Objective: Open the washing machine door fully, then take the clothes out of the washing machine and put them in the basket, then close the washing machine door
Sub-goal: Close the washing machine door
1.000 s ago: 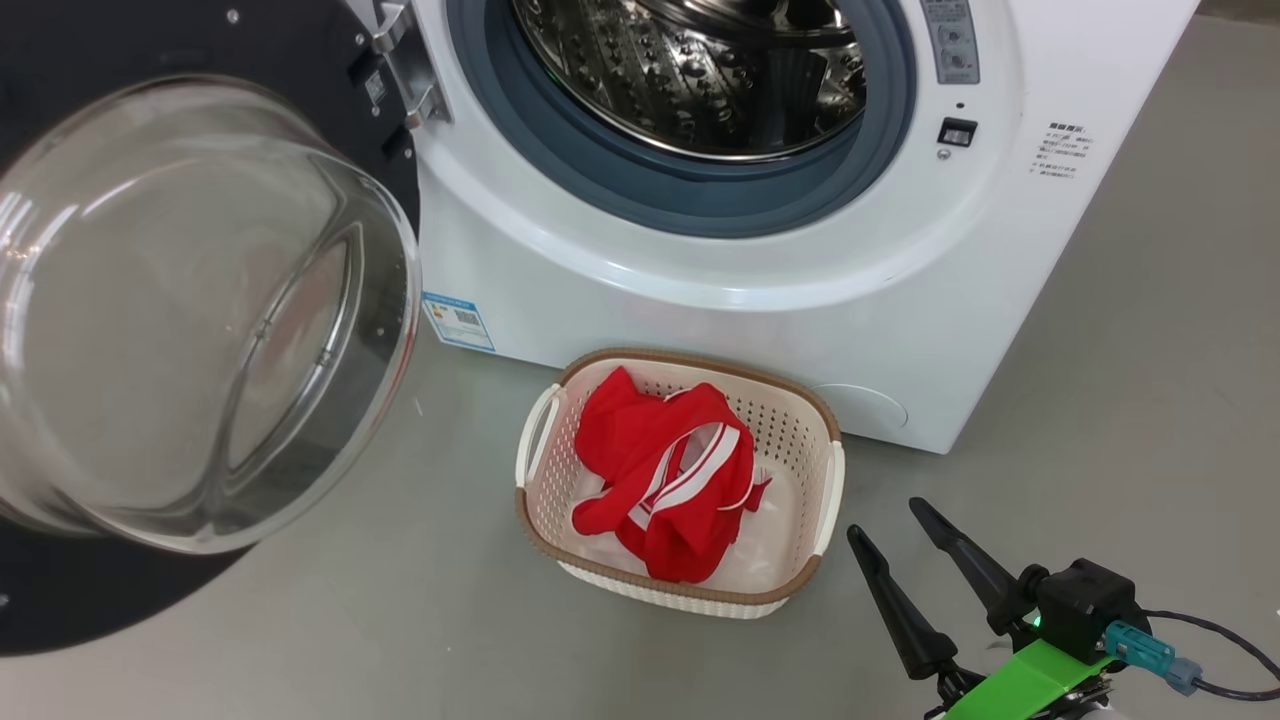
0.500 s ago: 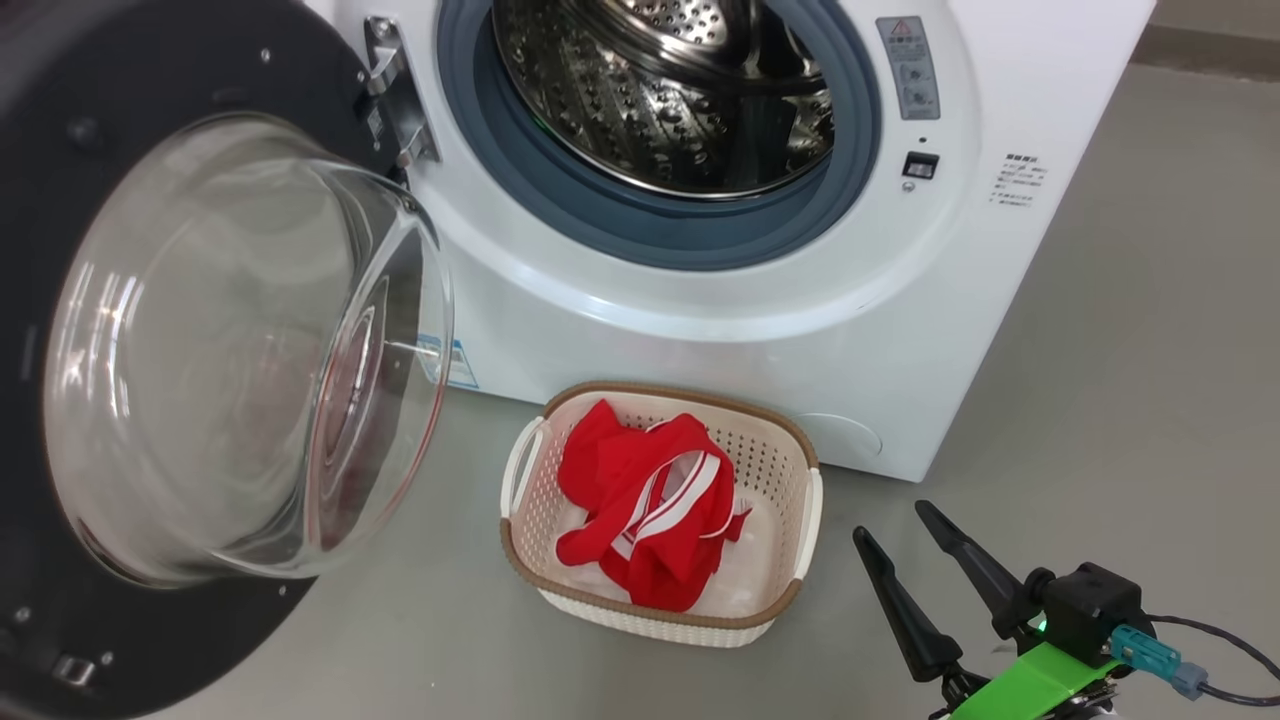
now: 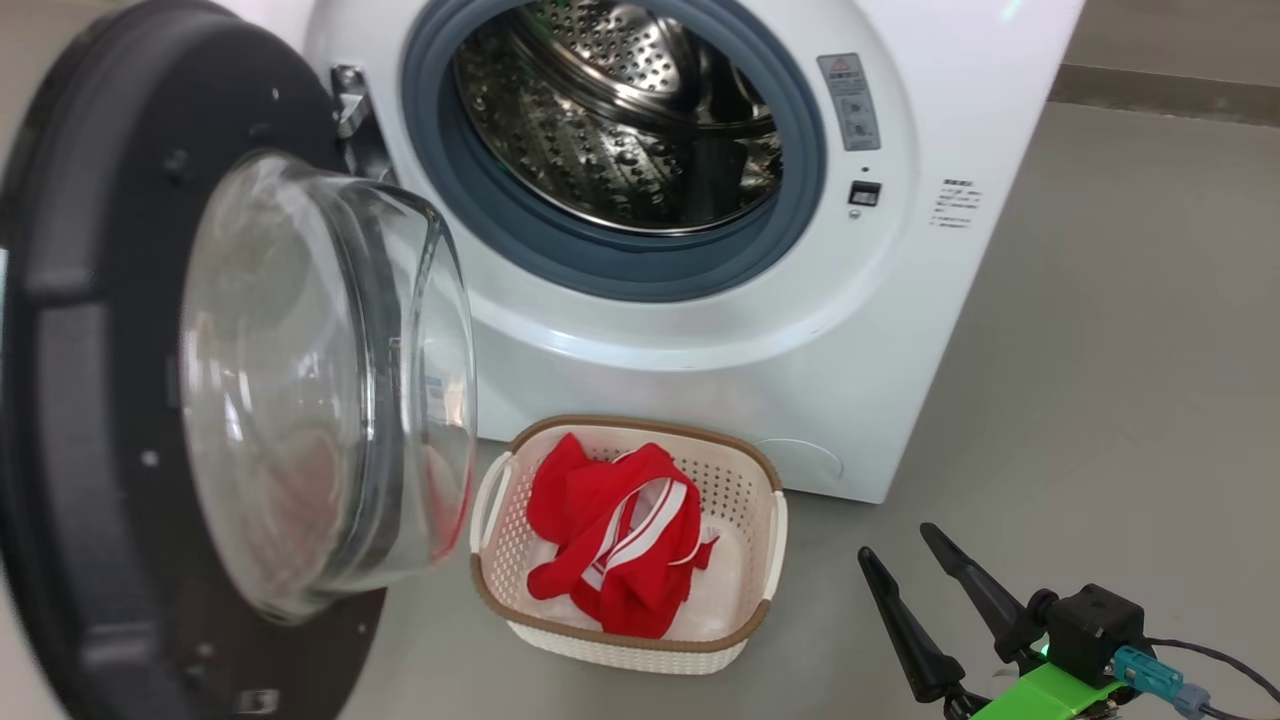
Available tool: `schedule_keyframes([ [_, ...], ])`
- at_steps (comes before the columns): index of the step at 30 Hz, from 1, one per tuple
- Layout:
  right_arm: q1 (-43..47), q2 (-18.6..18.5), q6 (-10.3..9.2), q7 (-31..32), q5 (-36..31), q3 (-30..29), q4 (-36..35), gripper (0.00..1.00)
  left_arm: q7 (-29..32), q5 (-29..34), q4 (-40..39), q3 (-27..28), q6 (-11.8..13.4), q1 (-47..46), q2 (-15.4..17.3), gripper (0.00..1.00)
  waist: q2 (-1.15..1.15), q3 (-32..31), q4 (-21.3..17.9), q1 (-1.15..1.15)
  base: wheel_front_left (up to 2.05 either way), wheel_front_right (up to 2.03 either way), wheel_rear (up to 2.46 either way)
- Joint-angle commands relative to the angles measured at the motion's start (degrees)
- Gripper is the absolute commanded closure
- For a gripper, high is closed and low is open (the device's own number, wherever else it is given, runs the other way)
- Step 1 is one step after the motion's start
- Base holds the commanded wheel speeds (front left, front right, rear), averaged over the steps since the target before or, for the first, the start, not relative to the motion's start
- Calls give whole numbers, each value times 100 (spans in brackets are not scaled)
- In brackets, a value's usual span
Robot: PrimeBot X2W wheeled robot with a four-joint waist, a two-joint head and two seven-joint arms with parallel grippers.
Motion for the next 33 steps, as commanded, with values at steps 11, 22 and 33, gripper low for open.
schedule_keyframes([
  [11,-5,19,36,-36,-3,55,-159,0,-582,-378,-1287,-613,-80,13,-142,100,0,-49,-501,0,0,0,0],
  [22,-110,41,36,-36,-19,-14,-198,0,-1809,-58,-1391,-1693,-81,-375,-605,100,0,171,-924,0,0,0,0],
  [33,-218,77,36,-36,-69,-128,-248,0,-3554,494,-804,-2813,-81,-842,-1045,100,0,406,-1226,0,0,0,0],
])
